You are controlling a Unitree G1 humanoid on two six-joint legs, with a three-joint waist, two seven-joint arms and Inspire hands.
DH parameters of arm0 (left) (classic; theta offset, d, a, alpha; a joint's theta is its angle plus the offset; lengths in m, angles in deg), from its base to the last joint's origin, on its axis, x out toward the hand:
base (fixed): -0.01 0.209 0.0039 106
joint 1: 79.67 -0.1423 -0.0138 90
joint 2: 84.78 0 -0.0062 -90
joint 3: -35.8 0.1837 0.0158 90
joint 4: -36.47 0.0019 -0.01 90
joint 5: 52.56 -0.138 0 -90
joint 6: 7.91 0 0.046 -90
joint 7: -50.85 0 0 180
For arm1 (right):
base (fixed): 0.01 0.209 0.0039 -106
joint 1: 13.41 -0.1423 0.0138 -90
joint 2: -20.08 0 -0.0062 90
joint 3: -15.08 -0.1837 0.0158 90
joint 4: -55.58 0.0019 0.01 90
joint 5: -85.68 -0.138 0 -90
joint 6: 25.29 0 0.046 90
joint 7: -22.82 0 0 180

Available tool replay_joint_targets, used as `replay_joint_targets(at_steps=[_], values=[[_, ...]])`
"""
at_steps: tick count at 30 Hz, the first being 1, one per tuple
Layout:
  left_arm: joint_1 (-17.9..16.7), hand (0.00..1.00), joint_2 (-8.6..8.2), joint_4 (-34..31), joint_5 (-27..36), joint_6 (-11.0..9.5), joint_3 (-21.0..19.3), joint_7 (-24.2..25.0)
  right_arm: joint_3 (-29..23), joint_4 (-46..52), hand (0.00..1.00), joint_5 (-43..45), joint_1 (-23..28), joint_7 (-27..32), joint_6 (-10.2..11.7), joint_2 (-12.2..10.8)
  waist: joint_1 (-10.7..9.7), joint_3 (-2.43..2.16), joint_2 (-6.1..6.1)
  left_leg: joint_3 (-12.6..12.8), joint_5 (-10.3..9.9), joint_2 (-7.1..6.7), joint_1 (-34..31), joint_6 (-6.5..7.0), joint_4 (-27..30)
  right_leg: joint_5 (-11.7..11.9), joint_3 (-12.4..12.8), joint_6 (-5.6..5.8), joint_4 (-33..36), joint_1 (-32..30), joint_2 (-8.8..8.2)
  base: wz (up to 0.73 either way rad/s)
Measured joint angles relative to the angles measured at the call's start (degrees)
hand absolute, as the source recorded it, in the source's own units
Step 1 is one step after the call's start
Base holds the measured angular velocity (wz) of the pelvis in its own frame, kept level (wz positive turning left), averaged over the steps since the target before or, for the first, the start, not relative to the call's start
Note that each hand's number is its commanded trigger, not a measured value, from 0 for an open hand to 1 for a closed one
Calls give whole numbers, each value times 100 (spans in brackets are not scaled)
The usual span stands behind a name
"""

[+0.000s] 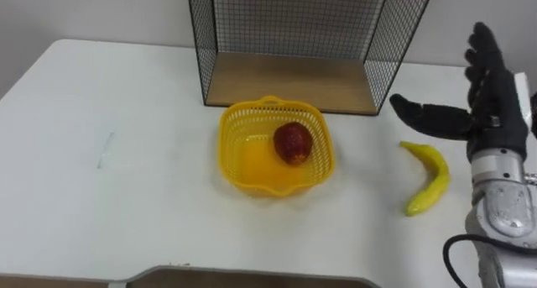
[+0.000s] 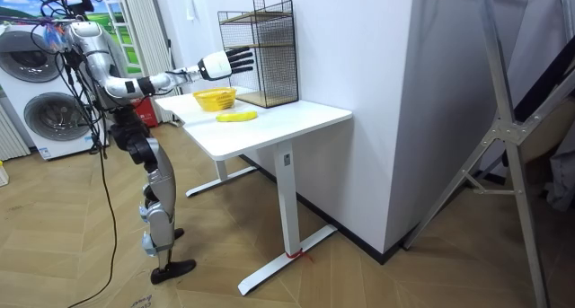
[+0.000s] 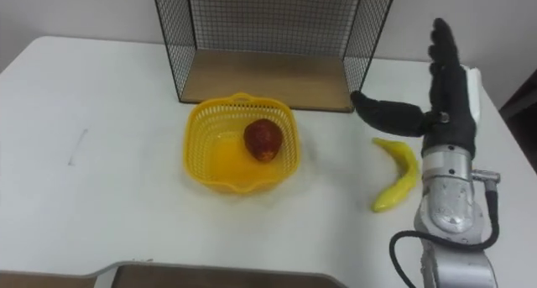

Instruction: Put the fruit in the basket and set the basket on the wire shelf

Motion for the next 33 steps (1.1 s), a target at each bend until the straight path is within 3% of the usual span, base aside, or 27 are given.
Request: replay_joint_targets(at_steps=[6,14,17,21,27,33], values=[[56,0,-6,-160,44,78,-28,0,-17,-770,0,66,172,402,-154,-1,-18,-26,-51,28,0,0,15,0,-40,1,25,0,13,-2,0,-1],[79,0,-6,-216,60,264,-3,0,84,-1376,0,66,177,468,-384,1,1,9,-36,36,0,1,74,0,-84,0,42,1,6,36,1,0],[72,0,2,-202,66,274,-6,0,175,-1622,0,110,173,292,-445,12,33,44,-8,47,0,1,91,0,-103,0,50,1,-1,40,2,-1],[55,0,-10,-203,54,289,-12,0,245,-2023,0,289,172,12,-538,13,50,37,-21,45,0,-2,78,0,-118,-1,31,2,1,29,-2,0],[36,0,-11,-207,39,484,-56,2,259,-2017,0,601,149,-237,-635,26,61,26,-57,47,0,-1,69,0,-138,-6,23,10,0,4,-3,0],[37,0,-11,-209,31,634,-112,2,266,-2007,0,998,148,-534,-822,26,76,-22,-119,54,0,-2,91,0,-169,-5,21,10,2,7,-3,0]])
